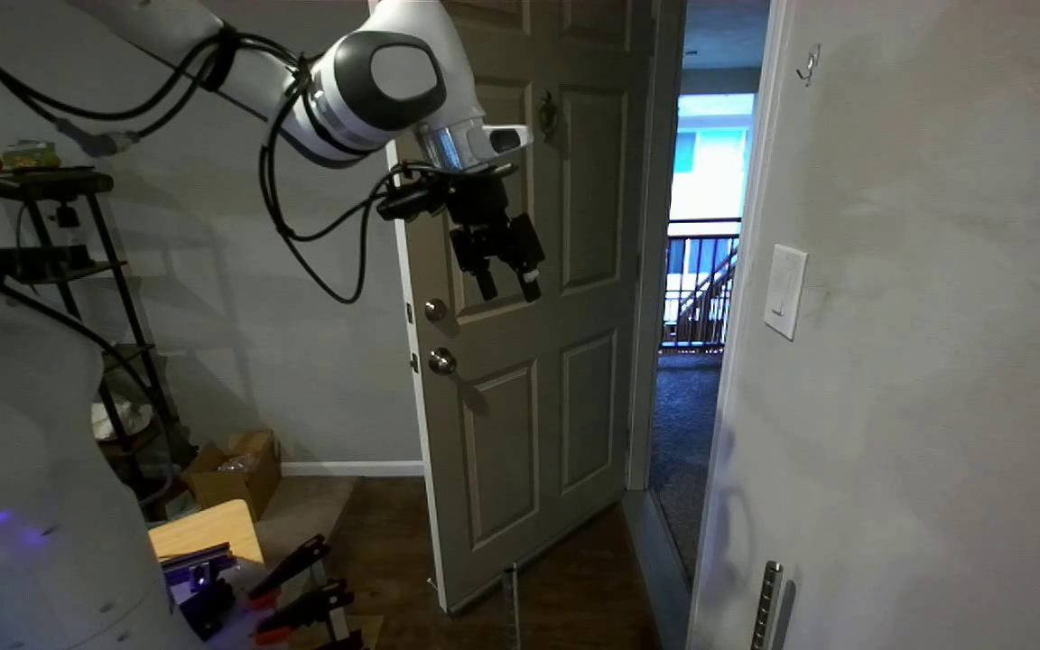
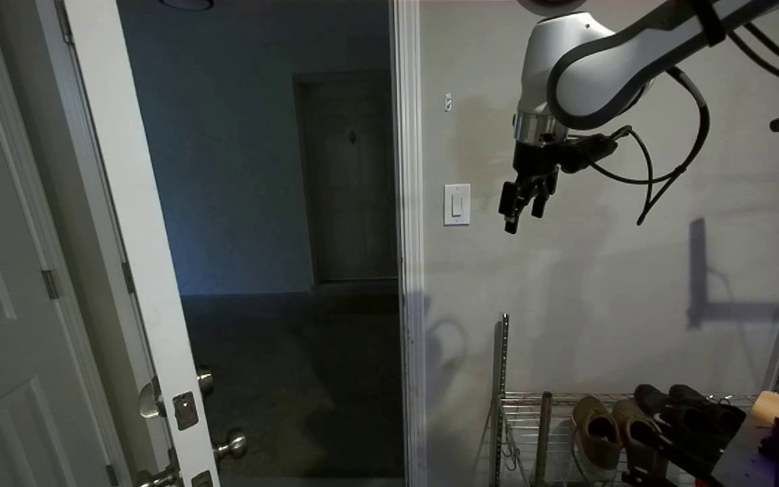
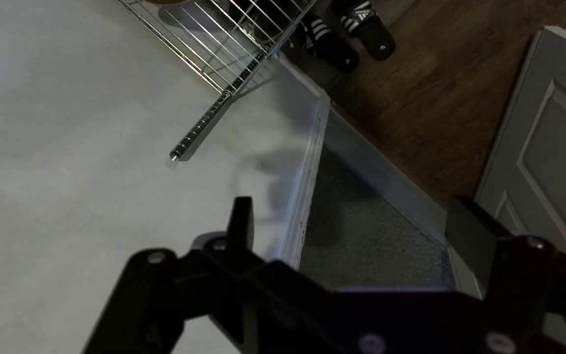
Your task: Turn off the light switch
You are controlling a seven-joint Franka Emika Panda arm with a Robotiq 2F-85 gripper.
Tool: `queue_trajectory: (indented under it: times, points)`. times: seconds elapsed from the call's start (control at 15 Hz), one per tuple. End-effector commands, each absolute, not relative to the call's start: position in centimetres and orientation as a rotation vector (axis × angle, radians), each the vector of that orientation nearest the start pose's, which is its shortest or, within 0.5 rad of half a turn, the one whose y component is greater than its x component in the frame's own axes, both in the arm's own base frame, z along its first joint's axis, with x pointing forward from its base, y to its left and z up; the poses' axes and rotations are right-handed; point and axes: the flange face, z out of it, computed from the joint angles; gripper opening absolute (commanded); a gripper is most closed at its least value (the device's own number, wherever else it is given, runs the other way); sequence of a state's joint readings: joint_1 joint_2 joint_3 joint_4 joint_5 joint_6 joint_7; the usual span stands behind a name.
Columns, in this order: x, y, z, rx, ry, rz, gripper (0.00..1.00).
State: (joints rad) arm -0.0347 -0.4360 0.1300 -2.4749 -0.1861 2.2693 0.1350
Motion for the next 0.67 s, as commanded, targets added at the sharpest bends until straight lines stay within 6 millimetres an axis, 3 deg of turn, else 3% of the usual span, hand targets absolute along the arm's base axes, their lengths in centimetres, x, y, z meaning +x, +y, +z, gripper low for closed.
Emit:
queue_trajectory:
  times: [0.0, 0.07, 0.13, 0.27, 0.6]
  points:
    - [44.3, 4.2, 46.4, -3.302, -0.080, -0.422, 1.00]
    - [45.0, 4.3, 46.0, -3.294, -0.059, -0.426, 1.00]
    - [45.7, 4.5, 45.7, -3.284, -0.045, -0.423, 0.75]
    - [47.4, 5.2, 45.0, -3.280, -0.022, -0.430, 0.67]
    - [52.7, 6.3, 44.0, -3.296, 0.089, -0.470, 0.34]
